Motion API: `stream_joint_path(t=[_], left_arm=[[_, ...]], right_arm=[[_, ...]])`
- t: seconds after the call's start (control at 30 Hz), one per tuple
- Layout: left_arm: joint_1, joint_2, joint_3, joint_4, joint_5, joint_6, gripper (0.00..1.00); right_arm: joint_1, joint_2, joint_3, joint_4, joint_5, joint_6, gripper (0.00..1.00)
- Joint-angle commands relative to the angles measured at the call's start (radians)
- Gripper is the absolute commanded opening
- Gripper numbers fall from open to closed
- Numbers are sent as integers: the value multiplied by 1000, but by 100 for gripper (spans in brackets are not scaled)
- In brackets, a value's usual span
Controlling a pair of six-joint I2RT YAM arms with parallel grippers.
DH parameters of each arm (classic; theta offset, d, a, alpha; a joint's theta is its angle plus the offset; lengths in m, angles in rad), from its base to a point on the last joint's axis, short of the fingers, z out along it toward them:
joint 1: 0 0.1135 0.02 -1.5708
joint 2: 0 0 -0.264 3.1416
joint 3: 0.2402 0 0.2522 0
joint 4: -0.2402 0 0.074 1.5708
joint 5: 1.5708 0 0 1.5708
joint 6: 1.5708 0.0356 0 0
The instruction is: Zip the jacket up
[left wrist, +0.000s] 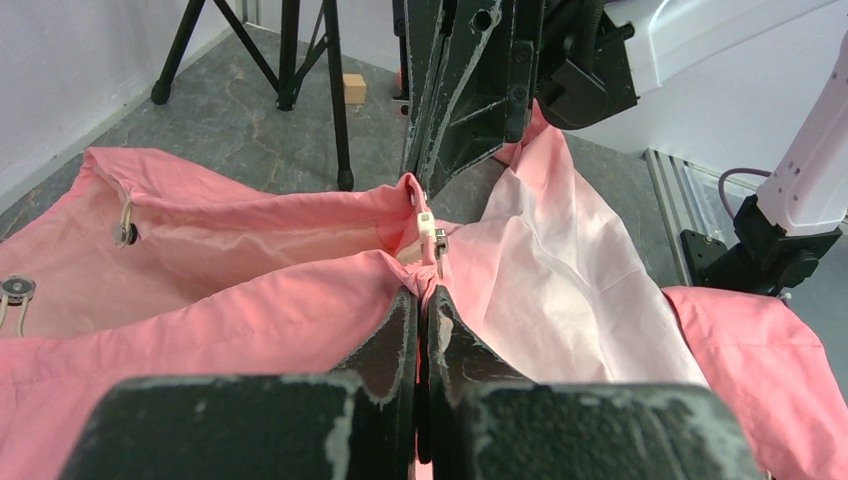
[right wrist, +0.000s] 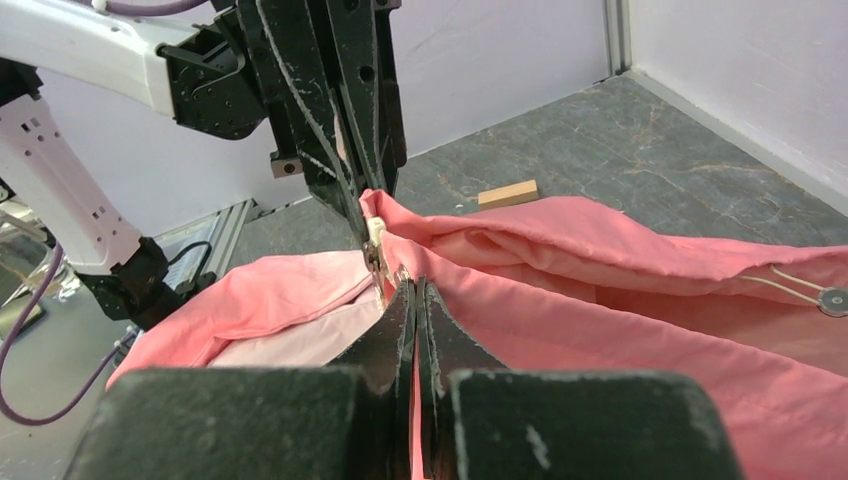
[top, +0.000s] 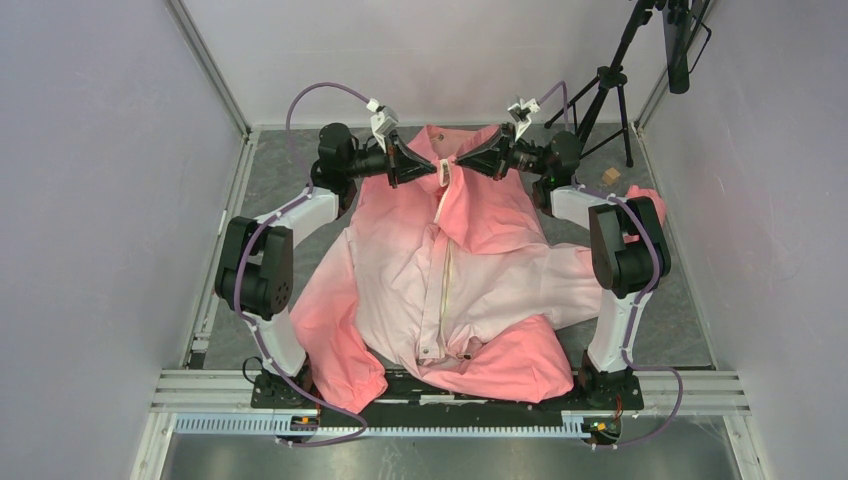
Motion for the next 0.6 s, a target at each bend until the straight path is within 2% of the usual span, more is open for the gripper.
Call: stream_joint_path(t=[0.0,0.27,0.47,0.57], left_arm=[[-15,-32,15,-2,-16,54,2],[-17,-31,3,-11,-45,54,2],[-17,-44,4,-11,-154,-32,3],[-17,-64,-15,6,-215,-104,15]], right_arm=[[17,-69,-12,44,74,3,0],[46,-59,-26,363,105,269,0],[51,-59,-28,352,109,255,1],[50,-52,-28,359,122,258,0]])
